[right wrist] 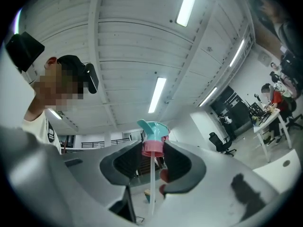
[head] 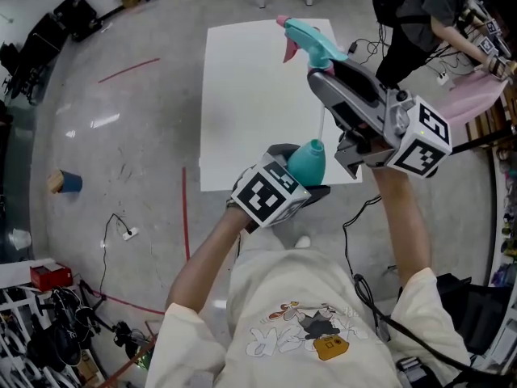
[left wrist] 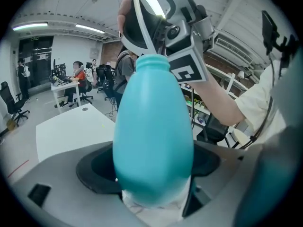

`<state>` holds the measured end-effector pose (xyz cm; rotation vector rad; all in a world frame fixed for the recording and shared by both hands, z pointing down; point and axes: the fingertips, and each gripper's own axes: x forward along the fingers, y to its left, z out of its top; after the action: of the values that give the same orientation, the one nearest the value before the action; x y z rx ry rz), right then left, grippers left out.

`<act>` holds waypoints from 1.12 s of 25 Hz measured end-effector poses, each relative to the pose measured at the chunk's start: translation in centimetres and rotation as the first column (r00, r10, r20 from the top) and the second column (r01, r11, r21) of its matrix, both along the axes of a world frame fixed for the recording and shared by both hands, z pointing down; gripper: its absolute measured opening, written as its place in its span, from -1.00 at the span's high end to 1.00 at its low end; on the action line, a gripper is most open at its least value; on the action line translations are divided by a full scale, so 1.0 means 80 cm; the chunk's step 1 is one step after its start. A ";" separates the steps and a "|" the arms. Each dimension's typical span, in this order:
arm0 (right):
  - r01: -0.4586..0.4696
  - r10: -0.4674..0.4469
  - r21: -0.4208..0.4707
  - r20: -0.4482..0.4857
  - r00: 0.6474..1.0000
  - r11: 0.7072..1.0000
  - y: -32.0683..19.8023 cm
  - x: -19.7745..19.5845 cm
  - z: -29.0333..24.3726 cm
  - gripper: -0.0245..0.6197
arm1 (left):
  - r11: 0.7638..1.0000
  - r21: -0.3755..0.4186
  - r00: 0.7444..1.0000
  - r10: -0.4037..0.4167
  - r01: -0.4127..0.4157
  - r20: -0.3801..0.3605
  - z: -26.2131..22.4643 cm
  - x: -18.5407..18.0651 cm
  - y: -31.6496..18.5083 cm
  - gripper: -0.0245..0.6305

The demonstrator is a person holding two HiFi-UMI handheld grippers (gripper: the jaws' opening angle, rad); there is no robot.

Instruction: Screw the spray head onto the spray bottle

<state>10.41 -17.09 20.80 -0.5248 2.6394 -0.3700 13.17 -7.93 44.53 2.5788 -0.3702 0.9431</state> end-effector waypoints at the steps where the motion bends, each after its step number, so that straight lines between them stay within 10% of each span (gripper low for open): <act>1: 0.002 -0.002 0.002 -0.001 1.000 1.000 -0.002 0.001 0.000 0.47 | 1.000 -0.006 1.000 0.001 -0.002 -0.014 -0.003 0.002 -0.002 -0.34; 28: 0.306 -0.309 0.106 0.005 0.951 0.946 0.066 0.010 -0.002 0.47 | 0.988 0.021 0.969 0.157 -0.156 -0.190 -0.146 0.023 -0.001 -0.34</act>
<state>11.20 -11.79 20.62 -0.0717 2.7029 -0.3258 15.04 -8.02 32.87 2.7067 -0.1177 0.7350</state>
